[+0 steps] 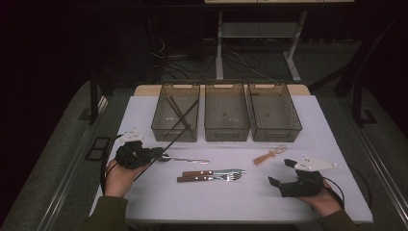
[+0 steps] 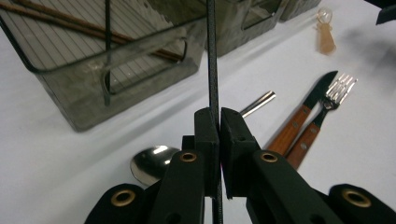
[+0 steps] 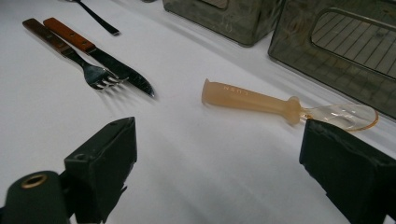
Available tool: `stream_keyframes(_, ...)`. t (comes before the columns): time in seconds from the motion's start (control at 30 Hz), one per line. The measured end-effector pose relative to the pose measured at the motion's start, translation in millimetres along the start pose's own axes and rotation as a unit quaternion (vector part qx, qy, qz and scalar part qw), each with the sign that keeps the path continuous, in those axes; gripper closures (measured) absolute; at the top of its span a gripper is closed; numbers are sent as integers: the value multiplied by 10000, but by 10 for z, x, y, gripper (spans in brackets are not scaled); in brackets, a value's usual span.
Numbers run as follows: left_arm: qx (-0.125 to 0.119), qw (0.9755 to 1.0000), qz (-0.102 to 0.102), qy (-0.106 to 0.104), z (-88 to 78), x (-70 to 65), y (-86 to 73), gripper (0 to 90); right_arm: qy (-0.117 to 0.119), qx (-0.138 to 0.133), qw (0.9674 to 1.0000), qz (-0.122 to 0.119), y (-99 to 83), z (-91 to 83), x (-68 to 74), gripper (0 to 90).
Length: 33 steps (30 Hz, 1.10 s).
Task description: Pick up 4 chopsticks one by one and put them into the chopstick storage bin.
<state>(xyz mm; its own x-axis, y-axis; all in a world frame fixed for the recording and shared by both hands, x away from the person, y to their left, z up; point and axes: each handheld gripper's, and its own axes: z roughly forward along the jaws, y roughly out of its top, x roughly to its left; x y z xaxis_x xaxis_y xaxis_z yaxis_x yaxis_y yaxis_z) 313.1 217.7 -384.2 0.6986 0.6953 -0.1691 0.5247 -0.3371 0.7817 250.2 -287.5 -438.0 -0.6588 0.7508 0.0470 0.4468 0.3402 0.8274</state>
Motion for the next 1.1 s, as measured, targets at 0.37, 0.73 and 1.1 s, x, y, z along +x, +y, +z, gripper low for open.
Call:
stream_keyframes(0.37, -120, 9999, 60, 35, 53, 60, 165, 858, -17, -9, 10000, 53, -5, -7, -5, 113)
stream_keyframes(0.73, -190, 9997, 104, 107, 103, 177, 484, 858, -19, -22, 10000, 49, -6, -9, -7, 113)
stream_keyframes(1.1, -176, 9995, 77, 254, 271, 378, 876, 858, -14, -24, 10000, 48, -6, -10, -6, 113)
